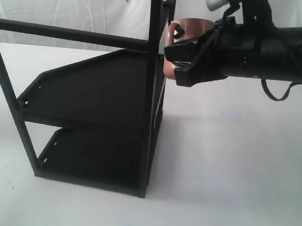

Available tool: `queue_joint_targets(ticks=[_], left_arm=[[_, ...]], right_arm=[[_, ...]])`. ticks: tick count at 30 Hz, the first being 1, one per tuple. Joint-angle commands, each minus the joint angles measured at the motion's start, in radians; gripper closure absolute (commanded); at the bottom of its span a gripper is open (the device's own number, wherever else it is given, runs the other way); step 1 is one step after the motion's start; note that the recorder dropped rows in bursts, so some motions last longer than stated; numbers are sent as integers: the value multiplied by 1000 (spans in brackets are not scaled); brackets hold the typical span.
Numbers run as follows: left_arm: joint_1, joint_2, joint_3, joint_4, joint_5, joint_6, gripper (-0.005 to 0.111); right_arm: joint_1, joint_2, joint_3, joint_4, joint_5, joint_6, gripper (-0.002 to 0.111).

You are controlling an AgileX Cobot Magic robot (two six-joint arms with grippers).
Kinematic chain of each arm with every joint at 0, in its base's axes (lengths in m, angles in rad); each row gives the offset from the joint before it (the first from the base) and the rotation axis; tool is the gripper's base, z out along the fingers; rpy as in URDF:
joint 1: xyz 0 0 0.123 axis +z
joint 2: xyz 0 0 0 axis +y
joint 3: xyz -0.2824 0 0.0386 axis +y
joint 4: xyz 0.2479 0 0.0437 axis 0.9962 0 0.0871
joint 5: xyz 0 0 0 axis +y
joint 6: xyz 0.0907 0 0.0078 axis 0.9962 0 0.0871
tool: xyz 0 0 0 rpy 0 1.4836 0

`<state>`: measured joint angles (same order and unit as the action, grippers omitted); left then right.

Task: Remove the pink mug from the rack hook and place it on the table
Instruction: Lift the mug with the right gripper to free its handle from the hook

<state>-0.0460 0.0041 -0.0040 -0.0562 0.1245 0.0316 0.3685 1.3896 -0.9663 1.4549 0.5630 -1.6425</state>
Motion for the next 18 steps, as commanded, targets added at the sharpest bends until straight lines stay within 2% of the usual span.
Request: queue_joint_targets(ticks=[1,18], left_arm=[[5,-4,4,2,5,-5,107],[5,-4,4,2,5,-5,107]], right_arm=[[3,-17,4,-36,13,-18,108],[1,-53,14,-91,-47,62,108]])
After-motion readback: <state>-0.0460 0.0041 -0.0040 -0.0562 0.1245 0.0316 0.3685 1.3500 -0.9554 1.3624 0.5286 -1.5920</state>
